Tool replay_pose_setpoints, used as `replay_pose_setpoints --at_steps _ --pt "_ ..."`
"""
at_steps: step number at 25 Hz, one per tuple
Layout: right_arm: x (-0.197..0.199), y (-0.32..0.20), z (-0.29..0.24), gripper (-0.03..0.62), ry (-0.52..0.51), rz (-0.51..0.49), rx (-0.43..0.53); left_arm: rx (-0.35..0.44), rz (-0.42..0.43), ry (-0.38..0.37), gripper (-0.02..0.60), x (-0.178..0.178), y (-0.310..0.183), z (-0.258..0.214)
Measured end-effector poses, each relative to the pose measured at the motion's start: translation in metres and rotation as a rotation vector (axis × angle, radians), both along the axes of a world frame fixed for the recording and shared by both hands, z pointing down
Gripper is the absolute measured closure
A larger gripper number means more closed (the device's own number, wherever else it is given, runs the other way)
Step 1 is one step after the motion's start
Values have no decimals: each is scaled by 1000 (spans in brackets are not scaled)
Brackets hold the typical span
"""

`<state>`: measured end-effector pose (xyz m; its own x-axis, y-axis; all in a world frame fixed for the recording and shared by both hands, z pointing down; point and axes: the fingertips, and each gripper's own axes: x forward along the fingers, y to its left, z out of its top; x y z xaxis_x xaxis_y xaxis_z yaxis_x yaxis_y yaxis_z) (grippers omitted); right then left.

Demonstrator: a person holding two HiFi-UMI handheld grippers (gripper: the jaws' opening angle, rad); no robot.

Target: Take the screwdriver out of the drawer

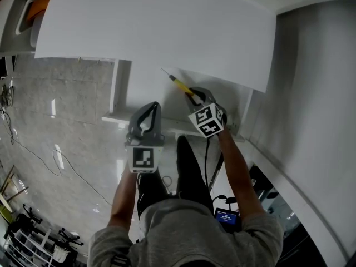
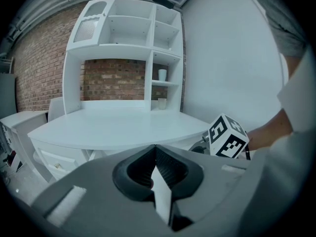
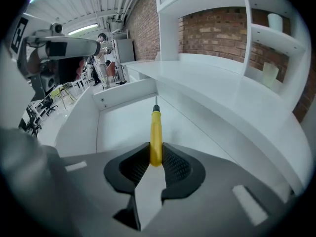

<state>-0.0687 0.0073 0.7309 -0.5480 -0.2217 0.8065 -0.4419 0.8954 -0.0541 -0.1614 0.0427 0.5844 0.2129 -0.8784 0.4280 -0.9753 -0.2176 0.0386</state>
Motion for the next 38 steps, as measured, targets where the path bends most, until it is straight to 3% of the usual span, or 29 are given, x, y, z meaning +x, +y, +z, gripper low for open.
replay_pose_setpoints --at_steps 10,21,38 --pt "-2 19 -70 514 -74 19 62 39 24 -17 569 6 12 -45" --pt "11 25 -165 514 -177 118 148 92 59 -16 570 24 17 -108" --pt "85 17 -284 514 -295 251 264 167 92 -46 569 83 4 -191"
